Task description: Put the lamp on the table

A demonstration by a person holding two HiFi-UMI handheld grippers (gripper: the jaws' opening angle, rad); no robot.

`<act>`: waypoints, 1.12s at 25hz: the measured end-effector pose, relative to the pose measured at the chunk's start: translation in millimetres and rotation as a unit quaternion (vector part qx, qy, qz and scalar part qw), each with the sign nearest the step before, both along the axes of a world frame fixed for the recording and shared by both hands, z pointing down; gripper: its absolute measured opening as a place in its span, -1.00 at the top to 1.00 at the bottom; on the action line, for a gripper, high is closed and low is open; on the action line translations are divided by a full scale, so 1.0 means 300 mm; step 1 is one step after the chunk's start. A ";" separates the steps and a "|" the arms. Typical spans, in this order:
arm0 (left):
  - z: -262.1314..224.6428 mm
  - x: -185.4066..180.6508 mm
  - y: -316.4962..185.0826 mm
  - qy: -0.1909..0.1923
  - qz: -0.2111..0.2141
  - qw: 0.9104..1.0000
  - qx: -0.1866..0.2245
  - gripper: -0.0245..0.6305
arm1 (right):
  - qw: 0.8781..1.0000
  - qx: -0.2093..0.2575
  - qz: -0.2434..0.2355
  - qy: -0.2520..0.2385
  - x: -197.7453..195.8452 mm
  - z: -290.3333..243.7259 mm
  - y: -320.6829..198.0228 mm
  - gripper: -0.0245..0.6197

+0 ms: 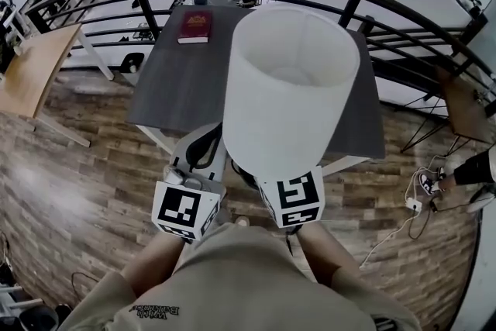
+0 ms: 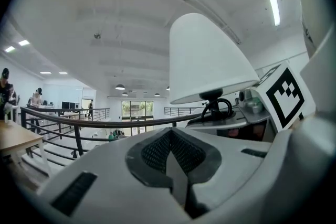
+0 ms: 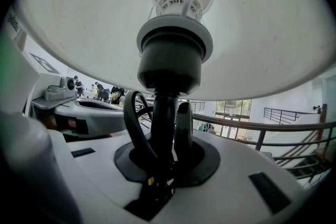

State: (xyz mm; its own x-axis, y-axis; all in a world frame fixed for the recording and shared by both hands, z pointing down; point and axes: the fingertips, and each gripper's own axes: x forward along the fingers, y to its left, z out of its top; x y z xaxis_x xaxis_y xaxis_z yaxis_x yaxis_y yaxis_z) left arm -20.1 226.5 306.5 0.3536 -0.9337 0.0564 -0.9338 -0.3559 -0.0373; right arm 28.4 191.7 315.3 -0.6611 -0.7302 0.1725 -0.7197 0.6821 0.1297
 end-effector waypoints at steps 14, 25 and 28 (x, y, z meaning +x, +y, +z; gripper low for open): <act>0.013 0.050 -0.234 0.000 0.027 1.000 0.013 0.91 | 0.999 0.009 0.054 -0.001 0.084 0.024 -0.216 0.72; 0.078 0.030 -0.641 0.006 0.071 0.997 -0.008 0.91 | 0.996 -0.016 0.090 -0.003 0.043 0.088 -0.585 0.72; 0.085 -0.035 -0.794 0.015 0.078 0.997 -0.016 0.91 | 0.995 -0.028 0.093 0.001 -0.030 0.106 -0.732 0.72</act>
State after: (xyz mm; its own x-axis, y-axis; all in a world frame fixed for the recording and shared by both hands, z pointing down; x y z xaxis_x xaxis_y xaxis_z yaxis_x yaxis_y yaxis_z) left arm -30.5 -11.6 332.1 0.4968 -0.8648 0.0724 -0.8672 -0.4979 0.0042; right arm 19.4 -28.0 347.1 -0.5155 -0.8289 0.2172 -0.8337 0.5437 0.0962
